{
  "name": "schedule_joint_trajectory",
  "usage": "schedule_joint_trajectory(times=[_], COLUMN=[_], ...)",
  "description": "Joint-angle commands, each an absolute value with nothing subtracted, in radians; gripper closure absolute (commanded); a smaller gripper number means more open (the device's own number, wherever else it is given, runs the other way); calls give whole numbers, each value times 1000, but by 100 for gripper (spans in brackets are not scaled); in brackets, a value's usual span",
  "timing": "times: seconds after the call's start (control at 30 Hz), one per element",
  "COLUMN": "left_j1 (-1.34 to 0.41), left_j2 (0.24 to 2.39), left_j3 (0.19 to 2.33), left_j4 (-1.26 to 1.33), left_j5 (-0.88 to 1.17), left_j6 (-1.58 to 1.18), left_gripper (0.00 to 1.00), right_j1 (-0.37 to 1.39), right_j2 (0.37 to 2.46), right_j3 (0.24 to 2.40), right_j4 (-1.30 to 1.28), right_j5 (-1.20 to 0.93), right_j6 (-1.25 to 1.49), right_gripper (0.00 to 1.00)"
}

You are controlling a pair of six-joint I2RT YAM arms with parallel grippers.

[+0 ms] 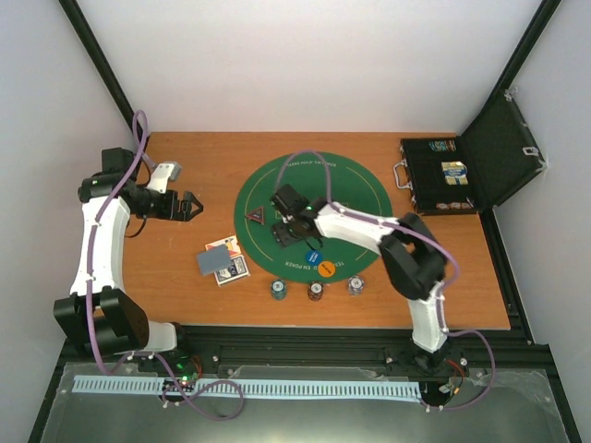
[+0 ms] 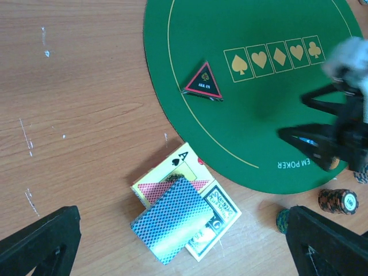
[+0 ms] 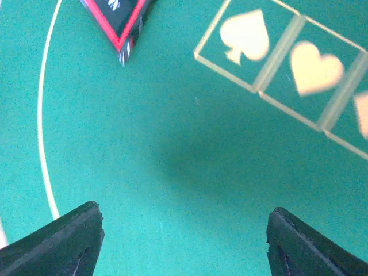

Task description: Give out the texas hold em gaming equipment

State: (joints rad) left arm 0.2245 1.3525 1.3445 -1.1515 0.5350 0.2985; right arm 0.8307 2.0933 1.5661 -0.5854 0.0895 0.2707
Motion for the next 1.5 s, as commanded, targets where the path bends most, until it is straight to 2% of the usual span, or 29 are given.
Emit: schedule_joint_trajectory(times=[0.0, 0.17, 0.37, 0.63, 0.9, 1.1, 1.33, 1.47], left_j1=[231, 230, 231, 230, 231, 231, 231, 231], left_j2=[1340, 1336, 1337, 1309, 1322, 1327, 1334, 1354], left_j3=[1375, 1370, 1358, 1372, 1395, 1406, 1416, 1425], left_j4=[-1122, -1124, -1130, -1135, -1151, -1152, -1170, -1185], left_j5=[537, 542, 557, 564, 576, 577, 622, 625], left_j6=[272, 288, 297, 299, 301, 290, 306, 307], left_gripper=[0, 0, 0, 0, 0, 0, 0, 0], right_j1=[827, 825, 825, 812, 792, 773, 710, 689], right_j2=[1860, 1749, 1743, 1799, 1805, 1810, 1877, 1930], right_j3=[1333, 1120, 1047, 1054, 1018, 1021, 1115, 1200], right_j4=[-513, -474, -450, -430, -415, -402, -414, -451], right_j5=[106, 89, 80, 71, 64, 65, 101, 129], right_j6=[318, 343, 344, 339, 333, 323, 284, 266], right_gripper=[22, 21, 20, 35, 42, 59, 64, 59])
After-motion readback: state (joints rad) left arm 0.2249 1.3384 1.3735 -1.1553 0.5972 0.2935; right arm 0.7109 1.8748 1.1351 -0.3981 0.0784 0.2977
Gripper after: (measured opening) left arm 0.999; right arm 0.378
